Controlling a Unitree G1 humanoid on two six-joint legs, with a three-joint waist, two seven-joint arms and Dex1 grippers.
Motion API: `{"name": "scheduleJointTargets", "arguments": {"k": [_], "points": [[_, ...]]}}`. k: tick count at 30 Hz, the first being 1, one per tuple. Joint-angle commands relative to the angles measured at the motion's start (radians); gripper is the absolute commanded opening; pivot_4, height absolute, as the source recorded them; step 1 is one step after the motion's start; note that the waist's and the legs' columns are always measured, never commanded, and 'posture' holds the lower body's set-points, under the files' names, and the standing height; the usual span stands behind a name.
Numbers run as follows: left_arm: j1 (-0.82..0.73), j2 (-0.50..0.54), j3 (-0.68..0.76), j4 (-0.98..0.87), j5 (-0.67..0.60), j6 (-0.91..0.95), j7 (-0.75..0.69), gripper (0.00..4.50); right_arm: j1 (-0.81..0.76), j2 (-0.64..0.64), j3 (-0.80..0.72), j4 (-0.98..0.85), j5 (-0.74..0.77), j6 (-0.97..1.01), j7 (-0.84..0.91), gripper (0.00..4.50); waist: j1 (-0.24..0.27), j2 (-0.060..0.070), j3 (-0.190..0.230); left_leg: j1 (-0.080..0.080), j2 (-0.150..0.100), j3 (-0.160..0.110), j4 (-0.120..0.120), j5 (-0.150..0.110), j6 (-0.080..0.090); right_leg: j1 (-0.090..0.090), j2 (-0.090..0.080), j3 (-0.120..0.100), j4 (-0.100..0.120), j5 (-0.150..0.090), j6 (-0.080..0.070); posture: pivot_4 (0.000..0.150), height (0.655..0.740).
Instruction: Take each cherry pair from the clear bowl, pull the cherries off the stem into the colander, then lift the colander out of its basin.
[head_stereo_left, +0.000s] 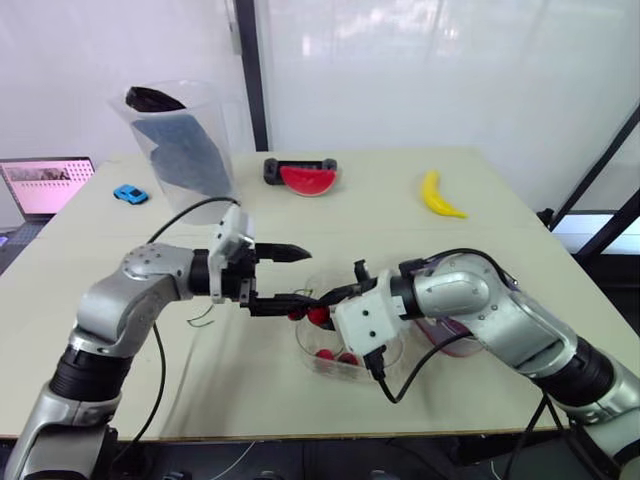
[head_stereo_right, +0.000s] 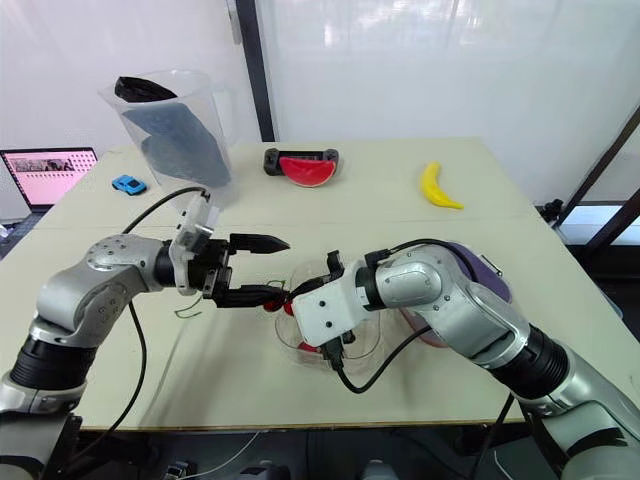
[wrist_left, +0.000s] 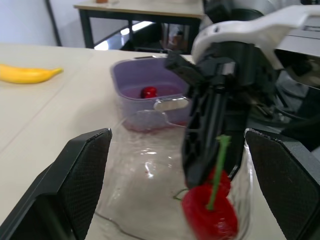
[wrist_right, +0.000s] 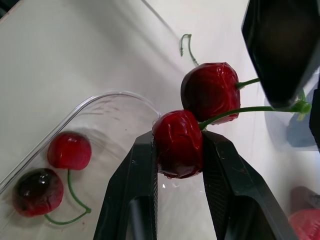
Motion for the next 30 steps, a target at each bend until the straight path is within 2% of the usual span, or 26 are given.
{"name": "scheduleJointTargets", "arguments": {"k": [1,4,5,7,11,19,28,30], "points": [[-0.001,0.018,-0.008,-0.058,0.006,-0.011,-0.023,4.50,-0.006,0.012,-0.037,-0.031,-0.022,0.006,0.022,1.18,-0.001,0.000,0.000,0.000,0.000,0.000,0.000,0.000,0.000,0.000,0.000,0.000,0.000,0.000,0.000,0.150,0.7400],[-0.005,0.013,-0.007,-0.063,0.010,-0.010,-0.019,4.50,-0.008,0.018,-0.038,-0.028,-0.038,0.009,0.037,1.18,-0.001,0.000,0.000,0.000,0.000,0.000,0.000,0.000,0.000,0.000,0.000,0.000,0.000,0.000,0.000,0.150,0.7400],[-0.006,0.012,-0.006,-0.065,0.004,-0.002,-0.018,4.24,-0.012,0.016,-0.035,-0.028,-0.048,0.011,0.046,1.13,-0.001,0.000,0.000,0.000,0.000,0.000,0.000,0.000,0.000,0.000,0.000,0.000,0.000,0.000,0.000,0.150,0.7400],[-0.007,0.015,-0.009,-0.070,-0.003,0.011,-0.023,3.65,-0.019,0.011,-0.030,-0.029,-0.066,0.014,0.063,1.11,0.000,0.000,0.000,0.000,0.000,0.000,0.000,0.000,0.000,0.000,0.000,0.000,0.000,0.000,0.000,0.150,0.7400],[0.000,0.023,-0.024,-0.075,0.021,0.002,-0.030,1.70,-0.020,0.015,-0.030,-0.027,-0.087,0.018,0.089,1.11,-0.001,0.000,0.000,0.000,0.000,0.000,0.000,0.000,0.000,0.000,0.000,0.000,0.000,0.000,0.000,0.150,0.7400],[0.002,0.015,-0.088,-0.080,0.110,-0.056,-0.024,1.70,-0.002,0.024,-0.033,-0.013,-0.123,-0.016,0.105,1.11,-0.001,0.000,0.000,0.000,0.000,0.000,0.000,0.000,0.000,0.000,0.000,0.000,0.000,0.000,0.000,0.150,0.7400],[0.000,-0.010,-0.086,-0.090,0.100,-0.041,-0.014,1.70,0.011,0.033,-0.037,-0.019,-0.142,-0.038,0.112,1.11,0.000,0.000,0.000,0.000,0.000,0.000,0.000,0.000,0.000,0.000,0.000,0.000,0.000,0.000,0.000,0.150,0.7400],[-0.002,-0.012,-0.086,-0.089,0.100,-0.035,-0.014,1.16,0.016,0.035,-0.038,-0.022,-0.143,-0.034,0.113,1.11,0.000,0.000,0.000,0.000,0.000,0.000,0.000,0.000,0.000,0.000,0.000,0.000,0.000,0.000,0.000,0.150,0.7400]]}}
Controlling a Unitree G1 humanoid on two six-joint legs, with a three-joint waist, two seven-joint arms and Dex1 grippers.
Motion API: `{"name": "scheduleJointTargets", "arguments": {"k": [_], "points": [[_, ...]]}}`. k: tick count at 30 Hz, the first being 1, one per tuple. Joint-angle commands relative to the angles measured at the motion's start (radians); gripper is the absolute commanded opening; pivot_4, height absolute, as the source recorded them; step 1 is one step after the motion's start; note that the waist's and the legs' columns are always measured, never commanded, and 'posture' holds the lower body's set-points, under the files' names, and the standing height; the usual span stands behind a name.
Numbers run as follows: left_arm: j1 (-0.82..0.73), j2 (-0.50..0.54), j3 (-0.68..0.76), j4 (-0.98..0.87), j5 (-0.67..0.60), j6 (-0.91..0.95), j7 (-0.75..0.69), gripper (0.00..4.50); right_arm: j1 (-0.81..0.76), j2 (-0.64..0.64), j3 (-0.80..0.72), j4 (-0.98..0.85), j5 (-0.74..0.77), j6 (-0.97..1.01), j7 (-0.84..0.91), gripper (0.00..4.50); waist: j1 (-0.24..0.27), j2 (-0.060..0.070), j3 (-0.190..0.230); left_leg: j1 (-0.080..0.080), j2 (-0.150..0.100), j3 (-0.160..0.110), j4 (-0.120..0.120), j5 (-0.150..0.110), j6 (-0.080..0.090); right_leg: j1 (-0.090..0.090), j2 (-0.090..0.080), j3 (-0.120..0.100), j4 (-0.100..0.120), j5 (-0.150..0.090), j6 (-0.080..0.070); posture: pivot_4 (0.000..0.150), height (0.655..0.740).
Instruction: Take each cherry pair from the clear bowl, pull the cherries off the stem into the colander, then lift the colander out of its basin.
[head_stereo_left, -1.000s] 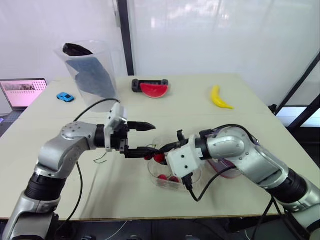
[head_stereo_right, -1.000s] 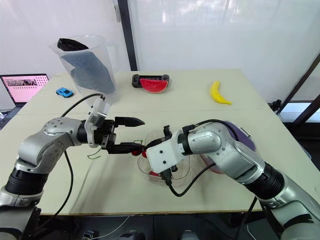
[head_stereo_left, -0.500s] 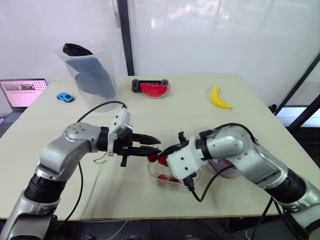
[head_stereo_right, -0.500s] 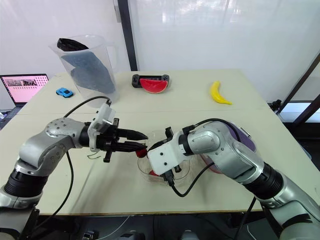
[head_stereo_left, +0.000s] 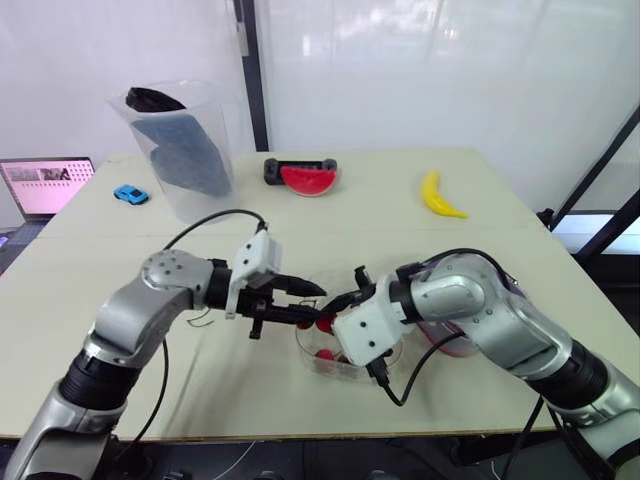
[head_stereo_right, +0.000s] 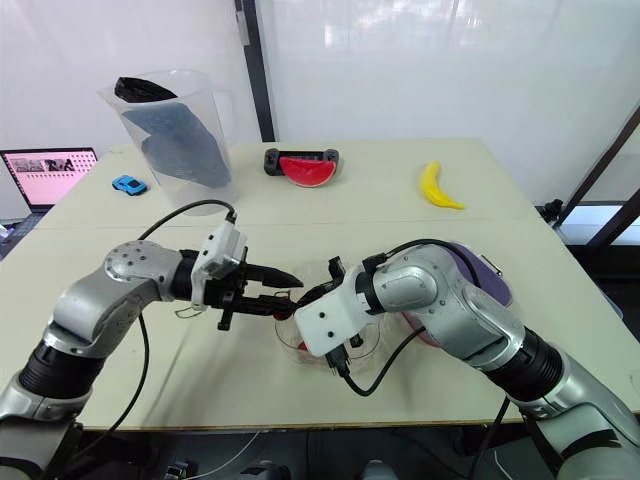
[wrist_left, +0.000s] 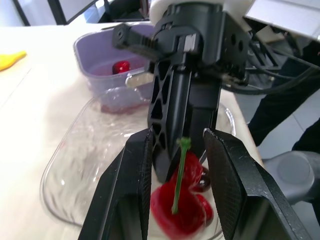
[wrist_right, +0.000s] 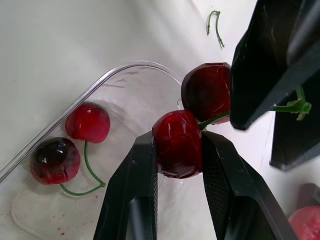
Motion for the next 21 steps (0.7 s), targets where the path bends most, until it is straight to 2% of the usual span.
{"name": "scheduleJointTargets", "arguments": {"k": [1,3,11,12,13,17,21], "points": [[-0.013,0.000,0.007,-0.025,-0.010,0.007,0.000,0.85,0.005,0.009,-0.038,-0.025,-0.003,-0.005,0.007,1.11,0.000,0.000,0.000,0.000,0.000,0.000,0.000,0.000,0.000,0.000,0.000,0.000,0.000,0.000,0.000,0.150,0.7400],[-0.015,0.000,0.005,-0.024,-0.008,0.010,0.000,0.03,0.007,0.010,-0.039,-0.026,-0.006,-0.003,0.009,1.11,0.000,0.000,0.000,0.000,0.000,0.000,0.000,0.000,0.000,0.000,0.000,0.000,0.000,0.000,0.000,0.150,0.7400],[-0.028,-0.007,-0.002,-0.011,-0.001,0.009,0.001,0.03,0.001,0.014,-0.059,-0.020,0.004,0.026,0.024,1.11,0.000,0.000,0.000,0.000,0.000,0.000,0.000,0.000,0.000,0.000,0.000,0.000,0.000,0.000,0.000,0.150,0.7400],[-0.029,-0.009,-0.001,-0.009,-0.002,0.010,0.004,0.00,0.002,0.014,-0.065,-0.022,0.015,0.040,0.031,1.84,0.000,0.000,0.000,0.000,0.000,0.000,0.000,0.000,0.000,0.000,0.000,0.000,0.000,0.000,0.000,0.150,0.7400],[-0.031,-0.014,0.003,-0.006,-0.004,0.012,0.008,0.00,0.001,0.012,-0.072,-0.024,0.020,0.046,0.037,2.17,0.000,0.000,0.000,0.000,0.000,0.000,0.000,0.000,0.000,0.000,0.000,0.000,0.000,0.000,0.000,0.150,0.7400],[-0.042,-0.028,0.020,0.015,-0.005,-0.001,0.017,0.00,0.019,-0.010,-0.108,-0.057,0.048,0.117,0.066,4.04,0.001,0.000,0.000,0.000,0.000,0.000,0.000,0.000,0.000,0.000,0.000,0.000,0.000,0.000,0.000,0.150,0.7400],[-0.076,-0.052,0.025,0.054,0.000,-0.023,0.022,0.00,0.057,-0.023,-0.196,-0.095,0.137,0.248,0.071,4.04,0.005,0.000,0.000,0.000,0.000,0.000,0.001,0.000,0.000,0.001,0.000,0.000,0.000,0.000,0.000,0.150,0.7400]]}}
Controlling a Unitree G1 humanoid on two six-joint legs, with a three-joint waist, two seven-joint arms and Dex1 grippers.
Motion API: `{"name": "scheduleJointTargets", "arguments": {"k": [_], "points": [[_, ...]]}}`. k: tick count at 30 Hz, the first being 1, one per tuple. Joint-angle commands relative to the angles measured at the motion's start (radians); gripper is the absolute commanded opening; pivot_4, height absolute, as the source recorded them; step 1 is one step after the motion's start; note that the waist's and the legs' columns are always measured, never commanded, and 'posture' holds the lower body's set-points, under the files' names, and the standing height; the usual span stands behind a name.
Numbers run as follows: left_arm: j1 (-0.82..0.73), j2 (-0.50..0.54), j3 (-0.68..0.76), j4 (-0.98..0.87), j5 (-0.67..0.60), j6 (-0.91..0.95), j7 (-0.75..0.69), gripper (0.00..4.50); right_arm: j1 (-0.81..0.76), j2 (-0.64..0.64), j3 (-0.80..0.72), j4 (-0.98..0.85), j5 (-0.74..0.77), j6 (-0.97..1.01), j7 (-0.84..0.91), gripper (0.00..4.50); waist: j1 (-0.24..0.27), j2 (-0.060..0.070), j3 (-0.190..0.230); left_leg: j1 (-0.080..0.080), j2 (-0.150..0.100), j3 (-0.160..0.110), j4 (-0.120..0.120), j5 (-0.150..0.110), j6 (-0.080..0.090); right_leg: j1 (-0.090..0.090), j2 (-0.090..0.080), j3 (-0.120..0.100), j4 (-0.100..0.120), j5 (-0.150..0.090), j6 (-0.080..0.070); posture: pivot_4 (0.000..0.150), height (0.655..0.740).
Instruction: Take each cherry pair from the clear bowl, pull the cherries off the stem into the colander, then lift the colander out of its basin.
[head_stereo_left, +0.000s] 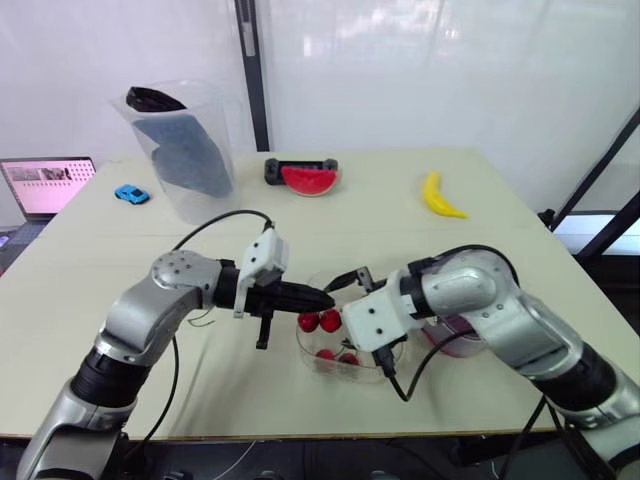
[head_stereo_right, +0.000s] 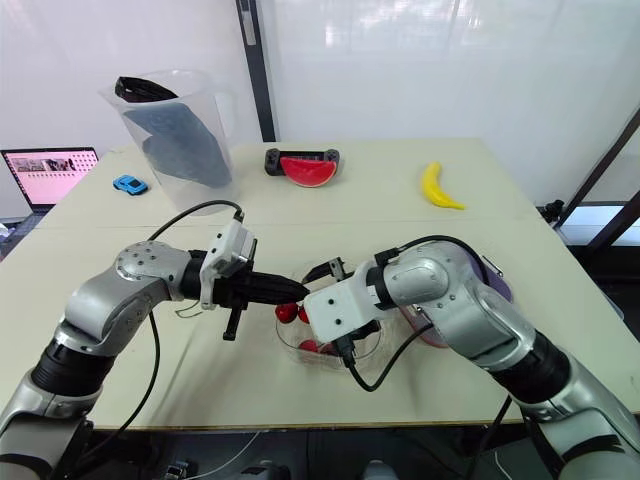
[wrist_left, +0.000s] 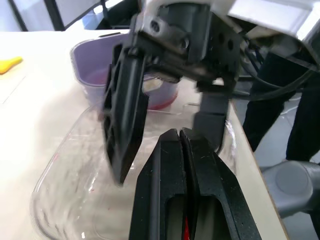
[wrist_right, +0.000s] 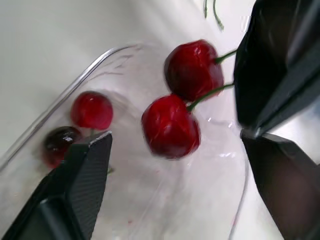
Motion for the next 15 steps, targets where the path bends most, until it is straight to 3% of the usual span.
{"name": "scheduleJointTargets", "arguments": {"k": [1,6,8,11,15], "points": [[-0.044,-0.019,0.037,0.014,0.001,-0.042,0.008,0.00,0.006,-0.007,-0.120,-0.060,0.108,0.145,0.005,4.04,0.000,0.000,0.000,0.000,0.000,0.000,0.000,-0.001,0.001,0.000,0.000,0.000,0.000,0.000,0.000,0.150,0.7400],[-0.078,-0.066,0.050,0.056,-0.002,-0.076,0.024,0.00,-0.010,0.169,-0.398,-0.116,0.386,0.750,-0.146,4.04,-0.003,0.000,0.000,0.001,0.000,-0.001,0.000,-0.002,0.003,0.001,0.000,-0.001,0.000,0.000,0.000,0.150,0.7400],[-0.082,-0.075,0.045,0.072,0.010,-0.090,0.024,0.00,-0.039,0.239,-0.461,-0.090,0.479,0.898,-0.172,4.04,-0.004,0.000,0.000,0.001,0.000,-0.001,0.000,-0.001,0.002,0.001,0.000,-0.001,0.000,0.000,0.000,0.150,0.7400],[-0.083,-0.086,0.042,0.076,0.007,-0.090,0.027,0.00,-0.063,0.290,-0.512,-0.066,0.563,0.998,-0.207,4.04,-0.005,0.000,0.000,0.001,0.000,-0.001,0.000,-0.001,0.002,0.001,0.000,-0.001,0.000,0.000,0.000,0.150,0.7400],[-0.085,-0.097,0.039,0.061,0.005,-0.078,0.040,0.00,-0.044,0.289,-0.497,-0.053,0.591,0.976,-0.275,4.04,-0.001,0.000,0.000,0.001,-0.001,-0.001,0.000,-0.002,0.004,0.001,-0.001,-0.001,0.000,0.000,0.000,0.150,0.7400]]}}
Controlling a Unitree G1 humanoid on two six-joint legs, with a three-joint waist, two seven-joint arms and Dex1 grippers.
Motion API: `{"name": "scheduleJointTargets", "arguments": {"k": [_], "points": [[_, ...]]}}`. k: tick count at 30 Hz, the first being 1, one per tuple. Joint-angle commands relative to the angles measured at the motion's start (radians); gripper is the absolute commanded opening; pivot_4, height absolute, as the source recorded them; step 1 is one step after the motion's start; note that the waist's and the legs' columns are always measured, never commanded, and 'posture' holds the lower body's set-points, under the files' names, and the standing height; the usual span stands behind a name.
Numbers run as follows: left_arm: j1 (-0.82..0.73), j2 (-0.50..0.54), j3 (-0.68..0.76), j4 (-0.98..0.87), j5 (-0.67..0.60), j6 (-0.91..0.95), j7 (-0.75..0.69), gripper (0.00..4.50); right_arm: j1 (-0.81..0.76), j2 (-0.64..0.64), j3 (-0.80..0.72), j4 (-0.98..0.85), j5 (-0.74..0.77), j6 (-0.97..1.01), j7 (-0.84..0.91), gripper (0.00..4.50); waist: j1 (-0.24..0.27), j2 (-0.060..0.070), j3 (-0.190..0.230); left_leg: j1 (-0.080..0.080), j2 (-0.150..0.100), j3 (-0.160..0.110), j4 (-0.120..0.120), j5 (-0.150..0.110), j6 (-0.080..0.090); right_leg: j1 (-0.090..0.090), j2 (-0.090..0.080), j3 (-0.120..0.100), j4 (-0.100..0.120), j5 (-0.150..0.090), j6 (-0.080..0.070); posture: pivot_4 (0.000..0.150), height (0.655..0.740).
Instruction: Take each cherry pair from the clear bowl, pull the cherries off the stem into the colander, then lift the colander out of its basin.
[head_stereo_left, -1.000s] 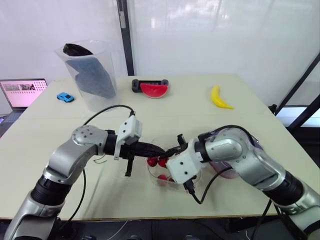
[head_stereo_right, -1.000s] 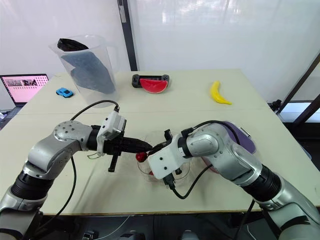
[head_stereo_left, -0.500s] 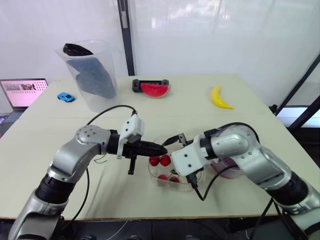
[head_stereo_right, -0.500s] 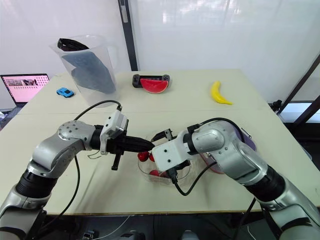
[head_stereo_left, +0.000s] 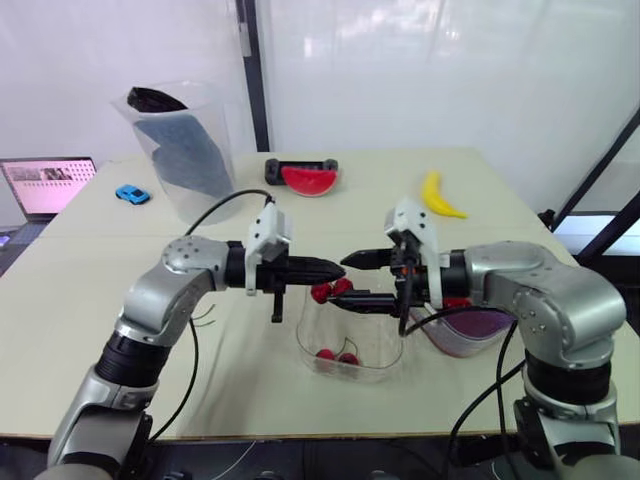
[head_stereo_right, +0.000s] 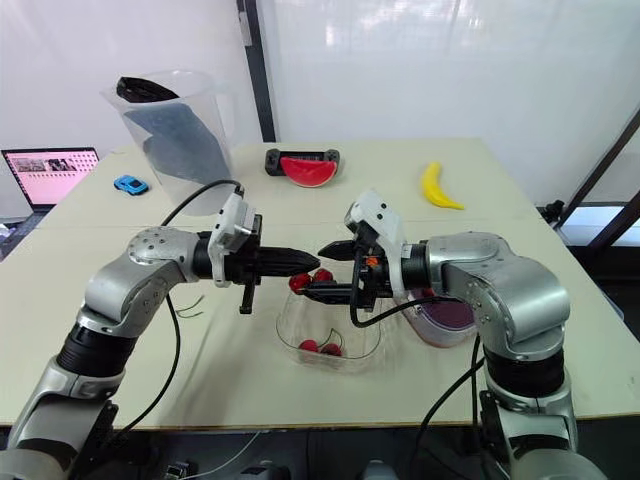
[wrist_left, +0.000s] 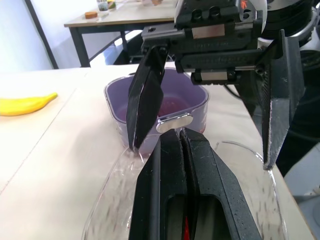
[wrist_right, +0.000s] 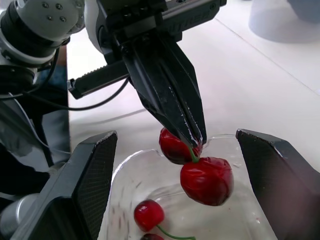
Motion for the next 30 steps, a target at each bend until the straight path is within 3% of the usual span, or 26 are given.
{"name": "scheduleJointTargets", "arguments": {"k": [1,9,12,15,30], "points": [[-0.027,-0.008,0.015,-0.039,-0.008,0.003,0.014,0.00,0.003,-0.010,-0.014,0.000,0.046,-0.008,-0.045,4.04,0.000,0.000,0.000,0.000,0.000,0.000,0.000,0.000,0.000,0.000,0.000,0.000,0.000,0.000,0.000,0.150,0.7400],[-0.031,-0.007,0.019,-0.078,-0.024,0.035,0.024,0.00,0.075,-0.096,0.087,0.055,0.060,-0.133,-0.078,4.04,-0.005,0.000,0.000,0.000,0.000,0.000,0.000,0.000,0.001,0.000,0.000,0.000,0.000,0.000,0.000,0.150,0.7400],[-0.032,-0.005,0.019,-0.083,-0.026,0.043,0.024,0.00,0.084,-0.106,0.096,0.070,0.069,-0.170,-0.091,3.25,-0.005,0.000,0.000,0.000,0.000,0.000,0.000,0.000,0.001,0.000,0.000,0.000,0.000,0.000,0.000,0.150,0.7400],[-0.033,-0.004,0.022,-0.087,-0.030,0.050,0.026,0.00,0.087,-0.109,0.098,0.075,0.079,-0.196,-0.106,1.75,-0.005,0.000,0.000,0.000,0.000,0.000,0.000,0.000,0.001,0.000,0.000,0.000,0.000,0.000,0.000,0.150,0.7400],[-0.044,-0.004,0.021,-0.076,-0.027,0.053,0.024,0.00,0.071,-0.128,0.099,0.076,0.135,-0.237,-0.132,1.75,-0.004,0.000,0.000,0.000,0.000,0.000,0.000,0.000,0.001,0.000,0.000,0.000,0.000,0.000,0.000,0.150,0.7400]]}}
